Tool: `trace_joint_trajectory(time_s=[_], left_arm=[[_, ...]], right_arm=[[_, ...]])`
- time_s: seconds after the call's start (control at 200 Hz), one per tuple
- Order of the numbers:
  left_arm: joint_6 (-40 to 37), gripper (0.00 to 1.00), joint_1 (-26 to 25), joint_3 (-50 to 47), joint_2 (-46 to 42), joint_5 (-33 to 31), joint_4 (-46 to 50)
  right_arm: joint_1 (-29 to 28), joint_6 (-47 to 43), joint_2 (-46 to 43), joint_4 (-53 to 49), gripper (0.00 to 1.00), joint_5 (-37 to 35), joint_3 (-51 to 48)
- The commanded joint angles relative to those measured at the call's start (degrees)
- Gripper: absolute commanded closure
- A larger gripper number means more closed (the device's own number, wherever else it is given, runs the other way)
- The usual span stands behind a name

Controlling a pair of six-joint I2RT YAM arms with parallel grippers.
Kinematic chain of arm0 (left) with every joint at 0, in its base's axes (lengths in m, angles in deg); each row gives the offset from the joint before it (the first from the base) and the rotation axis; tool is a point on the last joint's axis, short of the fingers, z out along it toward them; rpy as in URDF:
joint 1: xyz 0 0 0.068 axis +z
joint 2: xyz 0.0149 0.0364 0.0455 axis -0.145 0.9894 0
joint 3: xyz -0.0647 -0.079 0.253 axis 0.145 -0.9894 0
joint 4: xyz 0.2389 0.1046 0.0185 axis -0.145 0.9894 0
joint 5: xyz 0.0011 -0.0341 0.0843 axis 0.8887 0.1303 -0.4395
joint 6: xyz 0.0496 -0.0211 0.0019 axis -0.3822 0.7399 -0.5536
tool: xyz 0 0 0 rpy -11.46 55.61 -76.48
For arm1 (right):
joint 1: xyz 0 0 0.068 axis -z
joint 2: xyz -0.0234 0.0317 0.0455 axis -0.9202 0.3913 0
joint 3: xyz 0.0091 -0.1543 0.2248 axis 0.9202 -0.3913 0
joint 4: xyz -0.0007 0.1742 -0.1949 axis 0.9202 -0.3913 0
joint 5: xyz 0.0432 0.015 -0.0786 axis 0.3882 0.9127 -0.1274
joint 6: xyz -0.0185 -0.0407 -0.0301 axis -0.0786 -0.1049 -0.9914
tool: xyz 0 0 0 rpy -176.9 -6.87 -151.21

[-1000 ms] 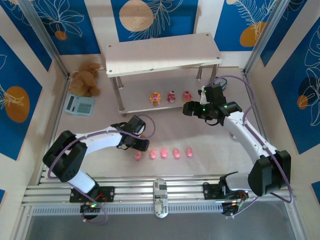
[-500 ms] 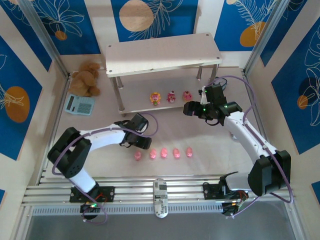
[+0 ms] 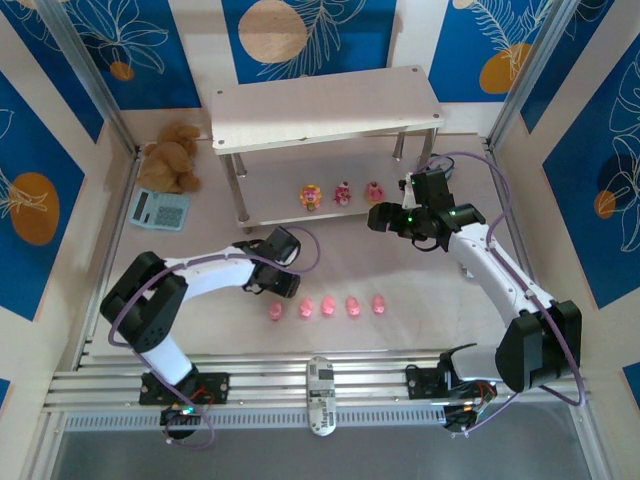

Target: Place and organize the plastic toys onto the shelf

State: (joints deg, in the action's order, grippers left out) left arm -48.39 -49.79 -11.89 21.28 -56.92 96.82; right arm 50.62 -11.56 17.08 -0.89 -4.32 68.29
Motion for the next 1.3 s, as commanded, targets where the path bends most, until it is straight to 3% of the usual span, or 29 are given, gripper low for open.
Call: trace_joint_trajectory(time_s=[0.0, 0.155, 0.635, 1.041, 1.296], left_arm=[[-0.7, 0.49, -0.6, 0.6, 1.1, -1.5, -0.1], [-0.9, 0.56, -0.5, 0.3, -0.4, -2.2, -0.3], [-3.0, 0.57, 0.2, 5.0, -4.1, -4.2, 3.6], [-2.2, 0.58, 1.7, 3.8, 0.2, 2.2, 4.3], [-1.5, 0.46, 1.7, 2.3, 2.3, 3.6, 3.7]], right_arm=[[0.4, 0.1, -0.3, 0.0, 0.19, 1.4, -0.9], [0.6, 0.0, -0.3, 0.1, 0.2, 1.6, -1.0], [0.6, -0.1, -0.1, 0.4, 0.2, 2.0, -0.7], [0.9, -0.5, -0.1, 0.4, 0.2, 2.1, -1.0], [1.2, -0.6, 0.4, 0.7, 0.2, 2.2, -1.0]])
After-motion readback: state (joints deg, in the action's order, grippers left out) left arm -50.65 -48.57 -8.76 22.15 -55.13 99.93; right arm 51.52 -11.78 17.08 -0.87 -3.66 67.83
